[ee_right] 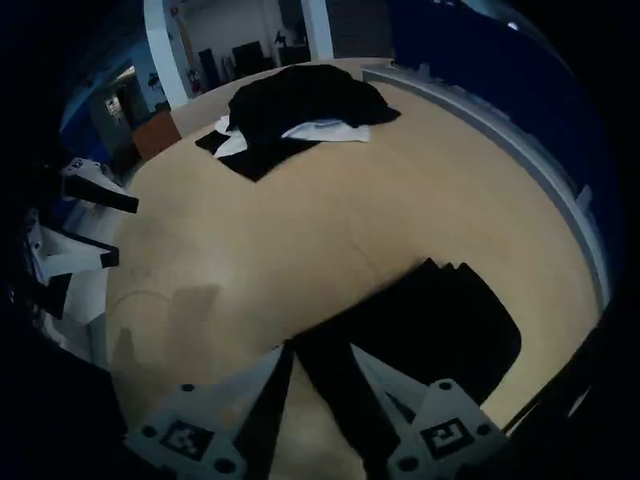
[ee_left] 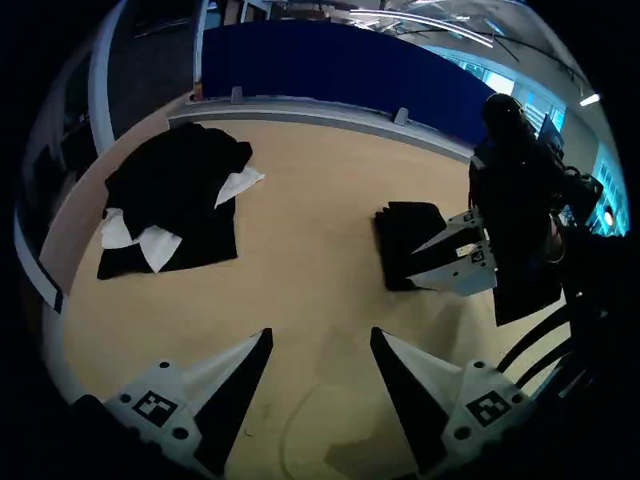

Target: Fold towel

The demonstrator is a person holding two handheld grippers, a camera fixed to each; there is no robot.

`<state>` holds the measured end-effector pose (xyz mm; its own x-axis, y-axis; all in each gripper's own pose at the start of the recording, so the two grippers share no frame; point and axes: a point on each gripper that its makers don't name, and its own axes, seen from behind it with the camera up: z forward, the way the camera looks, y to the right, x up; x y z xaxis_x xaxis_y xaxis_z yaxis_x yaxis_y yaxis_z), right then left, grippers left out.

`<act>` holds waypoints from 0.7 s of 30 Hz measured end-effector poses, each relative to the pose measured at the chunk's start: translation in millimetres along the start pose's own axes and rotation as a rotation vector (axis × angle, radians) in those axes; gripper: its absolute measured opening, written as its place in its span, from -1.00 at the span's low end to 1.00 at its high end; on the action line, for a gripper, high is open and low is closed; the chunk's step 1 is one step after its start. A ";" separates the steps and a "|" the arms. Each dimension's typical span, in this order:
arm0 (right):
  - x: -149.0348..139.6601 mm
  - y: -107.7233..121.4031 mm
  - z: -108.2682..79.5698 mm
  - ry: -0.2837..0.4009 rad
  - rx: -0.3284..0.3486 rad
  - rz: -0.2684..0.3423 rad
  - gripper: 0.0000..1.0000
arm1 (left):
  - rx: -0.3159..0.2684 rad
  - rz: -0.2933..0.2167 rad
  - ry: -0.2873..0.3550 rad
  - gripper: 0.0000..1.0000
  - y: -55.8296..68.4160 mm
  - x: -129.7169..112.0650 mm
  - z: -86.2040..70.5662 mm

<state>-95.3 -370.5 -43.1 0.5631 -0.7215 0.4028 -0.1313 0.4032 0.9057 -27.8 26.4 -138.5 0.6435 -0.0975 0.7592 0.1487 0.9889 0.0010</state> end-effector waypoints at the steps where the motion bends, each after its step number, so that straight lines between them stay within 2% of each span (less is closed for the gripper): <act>1: 1.0 -0.5 -1.6 0.008 0.000 0.001 0.34 | 0.001 0.000 0.000 0.81 0.0 -0.1 -0.3; 5: 5.2 -2.7 -8.5 0.039 -0.002 0.006 0.92 | 0.004 -0.002 0.000 0.81 -0.5 -0.1 -1.4; 6: 6.4 -3.1 -10.4 0.047 -0.003 0.008 0.97 | 0.005 -0.003 0.000 0.81 -0.7 -0.1 -1.7; 15: 10.9 2.6 -27.6 0.101 -0.044 0.033 1.00 | 0.009 -0.003 0.000 0.81 -0.8 -2.8 -3.7; 21: 2.8 10.8 -42.6 0.120 -0.081 0.058 1.00 | 0.008 0.002 -0.002 0.81 1.1 -4.3 -5.0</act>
<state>-60.5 -344.2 -37.9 0.6509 -0.6250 0.4309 -0.1027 0.4899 0.8657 -26.6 27.3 -145.1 0.6426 -0.0955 0.7602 0.1411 0.9900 0.0050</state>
